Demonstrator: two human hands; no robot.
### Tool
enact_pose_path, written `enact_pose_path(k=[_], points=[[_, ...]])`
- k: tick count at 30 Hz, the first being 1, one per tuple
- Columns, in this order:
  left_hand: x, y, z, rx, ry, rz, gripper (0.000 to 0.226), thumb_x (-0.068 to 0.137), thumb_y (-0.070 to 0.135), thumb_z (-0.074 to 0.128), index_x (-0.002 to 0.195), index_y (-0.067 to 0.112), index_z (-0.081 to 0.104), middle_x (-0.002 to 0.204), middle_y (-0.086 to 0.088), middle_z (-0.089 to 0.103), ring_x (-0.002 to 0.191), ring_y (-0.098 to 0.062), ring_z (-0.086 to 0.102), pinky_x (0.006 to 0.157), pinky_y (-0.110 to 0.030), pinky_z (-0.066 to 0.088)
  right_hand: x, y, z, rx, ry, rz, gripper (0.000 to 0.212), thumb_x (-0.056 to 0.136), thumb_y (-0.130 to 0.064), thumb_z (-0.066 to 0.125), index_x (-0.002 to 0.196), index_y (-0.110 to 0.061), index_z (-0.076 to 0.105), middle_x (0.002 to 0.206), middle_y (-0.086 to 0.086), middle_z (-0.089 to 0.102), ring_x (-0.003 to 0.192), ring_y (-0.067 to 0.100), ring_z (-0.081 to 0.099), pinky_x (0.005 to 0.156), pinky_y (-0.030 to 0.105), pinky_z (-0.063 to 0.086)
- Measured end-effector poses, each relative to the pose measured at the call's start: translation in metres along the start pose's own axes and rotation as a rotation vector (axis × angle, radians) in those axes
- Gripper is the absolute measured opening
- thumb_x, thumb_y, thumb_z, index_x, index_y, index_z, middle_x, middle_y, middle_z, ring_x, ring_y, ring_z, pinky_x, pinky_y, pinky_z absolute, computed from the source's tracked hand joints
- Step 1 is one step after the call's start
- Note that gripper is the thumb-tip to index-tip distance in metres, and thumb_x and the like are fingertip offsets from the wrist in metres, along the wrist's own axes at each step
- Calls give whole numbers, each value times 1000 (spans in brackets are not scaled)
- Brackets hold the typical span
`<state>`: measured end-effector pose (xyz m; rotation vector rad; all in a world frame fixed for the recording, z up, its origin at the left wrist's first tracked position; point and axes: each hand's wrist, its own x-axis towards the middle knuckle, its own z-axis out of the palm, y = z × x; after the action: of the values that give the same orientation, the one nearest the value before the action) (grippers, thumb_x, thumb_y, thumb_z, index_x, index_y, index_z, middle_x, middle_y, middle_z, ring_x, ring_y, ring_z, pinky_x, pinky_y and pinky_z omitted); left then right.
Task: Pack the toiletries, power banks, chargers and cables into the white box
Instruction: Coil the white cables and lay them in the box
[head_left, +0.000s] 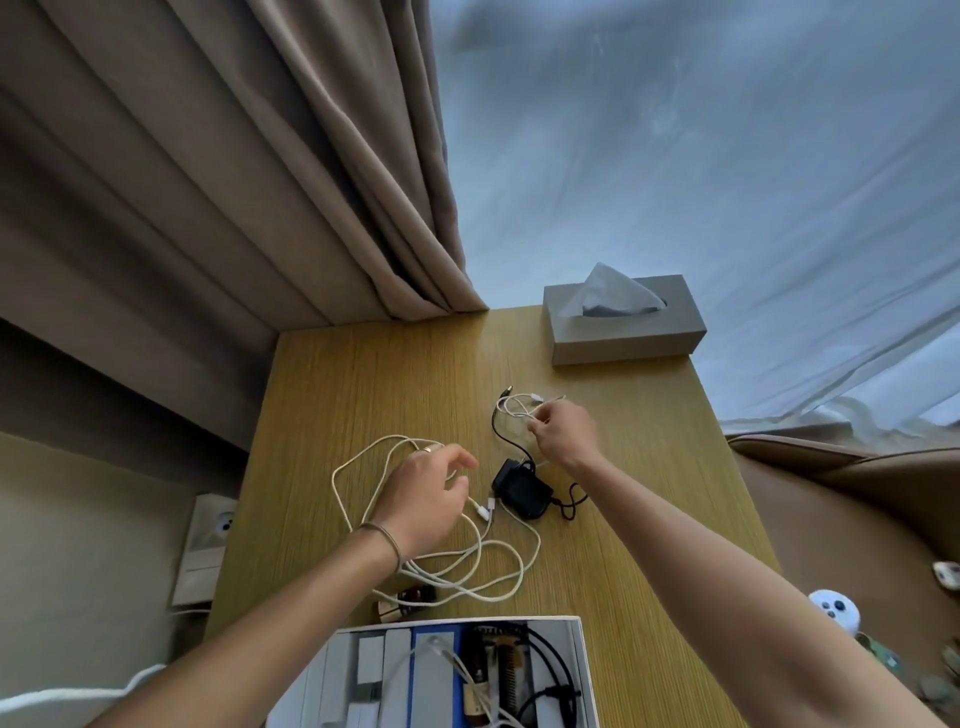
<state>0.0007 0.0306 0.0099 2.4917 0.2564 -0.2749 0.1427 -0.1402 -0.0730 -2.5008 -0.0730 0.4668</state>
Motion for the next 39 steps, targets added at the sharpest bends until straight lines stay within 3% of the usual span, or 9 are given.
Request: enact_pose_path(k=[6, 10, 14, 18, 23, 28, 31, 33, 39], points=[[-5, 13, -16, -97, 84, 59, 26, 97, 20, 56, 121, 29, 63, 116, 10, 66, 102, -4, 61, 83, -20, 51, -31, -27, -29, 194, 137, -156, 25, 101, -33, 55, 85, -25, 73, 63, -8, 65, 45, 3, 45, 46, 24, 34], [-15, 29, -28, -154, 190, 142, 36, 96, 18, 57, 129, 32, 56, 120, 11, 63, 95, -6, 62, 82, -29, 57, -62, -49, -61, 100, 212, -331, 23, 99, -30, 56, 87, -23, 74, 75, -9, 64, 70, 10, 54, 57, 29, 37], [-21, 47, -45, -107, 390, 275, 49, 90, 14, 61, 136, 28, 51, 135, 4, 51, 125, -12, 43, 104, -37, 45, -92, -72, -92, 70, 236, -483, 19, 97, -25, 61, 84, -21, 74, 72, -9, 56, 78, 16, 48, 65, 31, 36], [-20, 57, -67, 135, 364, 279, 49, 92, 32, 65, 139, 23, 52, 149, -3, 44, 144, -24, 29, 115, -45, 32, -121, -95, -114, 109, 123, -602, 17, 94, -16, 65, 80, -20, 74, 73, -8, 58, 77, 12, 50, 68, 33, 39], [-38, 60, -96, -366, 174, 266, 34, 91, 44, 66, 103, 13, 72, 92, -1, 74, 88, -18, 70, 77, -43, 58, -150, -113, -133, 438, -20, -600, 25, 95, -25, 64, 72, -31, 70, 63, -1, 62, 60, 11, 49, 59, 29, 40], [-67, 55, -117, -874, 143, 316, 35, 93, 38, 59, 85, 4, 66, 92, -8, 77, 88, -24, 74, 79, -31, 60, -170, -120, -139, 632, -13, -535, 25, 96, -26, 65, 73, -21, 69, 60, 2, 57, 58, 15, 53, 64, 32, 45], [-78, 45, -128, -930, 285, 210, 35, 97, 35, 54, 79, 6, 58, 64, -6, 68, 65, -21, 72, 63, -26, 59, -183, -124, -136, 706, -88, -501, 23, 99, -18, 61, 81, -7, 70, 59, -4, 50, 58, 15, 49, 64, 34, 46], [-86, 37, -133, -879, 331, 175, 34, 101, 33, 52, 76, 10, 55, 54, -1, 58, 56, -21, 67, 56, -24, 54, -194, -131, -134, 714, -109, -491, 22, 99, -14, 61, 85, 1, 69, 66, 9, 46, 62, 22, 44, 60, 26, 44], [-113, 27, -135, -907, 256, 119, 49, 83, 67, 61, 86, 18, 54, 52, 10, 46, 49, -10, 46, 52, -24, 48, -222, -168, -118, 565, -204, -582, 21, 97, -12, 65, 90, 8, 68, 66, 14, 49, 61, 22, 46, 61, 33, 44]])
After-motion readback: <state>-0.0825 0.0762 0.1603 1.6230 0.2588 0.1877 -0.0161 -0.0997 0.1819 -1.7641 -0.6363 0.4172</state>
